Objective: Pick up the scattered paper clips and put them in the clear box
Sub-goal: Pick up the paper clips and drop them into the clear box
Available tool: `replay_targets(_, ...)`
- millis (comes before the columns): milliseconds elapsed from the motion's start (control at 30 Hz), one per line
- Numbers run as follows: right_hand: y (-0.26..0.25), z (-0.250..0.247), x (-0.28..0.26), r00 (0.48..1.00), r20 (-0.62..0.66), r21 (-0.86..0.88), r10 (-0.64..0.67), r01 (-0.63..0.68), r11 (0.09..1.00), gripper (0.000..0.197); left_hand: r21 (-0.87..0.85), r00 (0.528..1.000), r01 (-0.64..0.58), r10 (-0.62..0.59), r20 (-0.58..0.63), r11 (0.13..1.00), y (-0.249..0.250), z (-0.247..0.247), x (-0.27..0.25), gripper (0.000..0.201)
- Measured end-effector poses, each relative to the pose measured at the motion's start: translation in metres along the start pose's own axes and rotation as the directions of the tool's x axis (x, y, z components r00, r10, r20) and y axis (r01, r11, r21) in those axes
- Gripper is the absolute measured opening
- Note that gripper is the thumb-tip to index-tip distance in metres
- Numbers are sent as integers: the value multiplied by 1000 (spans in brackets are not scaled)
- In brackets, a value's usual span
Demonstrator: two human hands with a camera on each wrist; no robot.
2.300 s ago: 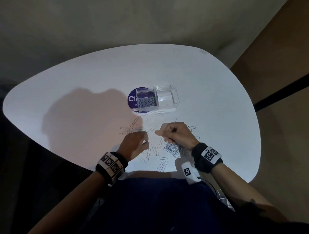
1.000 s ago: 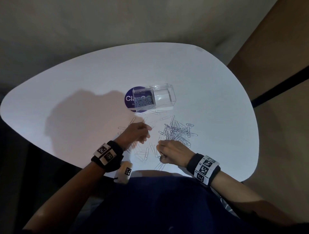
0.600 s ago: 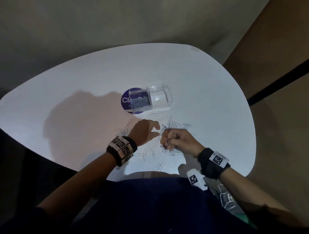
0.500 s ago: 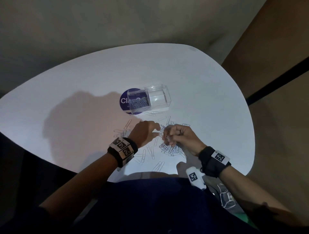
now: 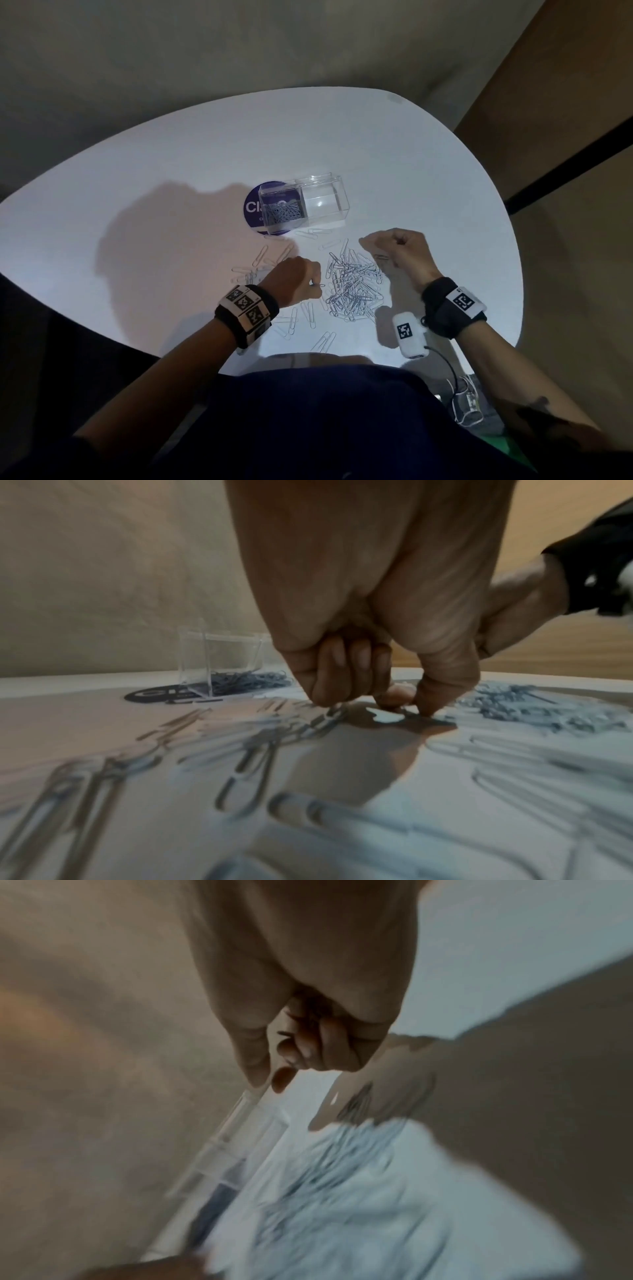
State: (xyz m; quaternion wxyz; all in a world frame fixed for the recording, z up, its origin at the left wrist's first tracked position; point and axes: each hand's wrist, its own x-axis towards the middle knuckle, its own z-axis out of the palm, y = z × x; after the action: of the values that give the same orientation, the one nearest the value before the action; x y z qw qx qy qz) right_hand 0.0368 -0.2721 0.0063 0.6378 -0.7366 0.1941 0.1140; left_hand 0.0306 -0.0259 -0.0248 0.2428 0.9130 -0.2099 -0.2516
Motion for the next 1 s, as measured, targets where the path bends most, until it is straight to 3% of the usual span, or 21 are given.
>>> replay_targets(67,4,-15,14,987,24,-361,-162,159,919,13,-70,1000,-24,23,-13,997,0,-3,-1,15)
replay_targets(133,5,-24,21,969,144,-594,-200,247,766,9,-187,1000,-13,11,-13,982,2,-9,0,15)
replay_targets(200,9,-29,23,947,242,-642,-211,319,698,10,-377,995,92,-69,75,921,2,-19,2,13)
replay_targets(300,11,-27,23,938,286,-671,-195,341,659,12,-762,978,179,-31,205,622,1,-27,1,9)
replay_targets(367,15,-25,25,933,308,-705,-184,354,615,14,-855,975,205,-27,219,476,2,-30,2,6)
replay_targets(467,16,-22,26,929,329,-736,-168,364,571,22,-879,970,243,-96,224,410,4,-29,8,18)
replay_targets(600,11,-18,28,929,361,-769,-81,345,539,23,-869,963,238,-225,151,434,10,-26,18,7)
replay_targets(633,12,-18,29,930,362,-772,-56,333,542,21,-849,957,243,-260,130,468,14,-25,22,14)
replay_targets(700,13,-18,29,940,338,-760,-45,300,576,19,-711,953,244,-299,49,659,17,-20,32,30)
replay_targets(767,12,-20,27,963,263,-674,-68,233,701,20,-373,969,180,-230,-93,910,16,-15,38,38)
replay_targets(800,10,-21,24,974,216,-595,-73,190,781,22,-222,975,119,-156,-157,968,15,-12,38,35)
replay_targets(900,6,-26,17,987,155,-218,-32,66,974,24,-31,965,-21,12,-263,999,13,-7,37,9)
replay_targets(1000,3,-29,16,985,165,44,48,-56,997,24,139,960,-98,131,-248,985,13,-6,42,13)
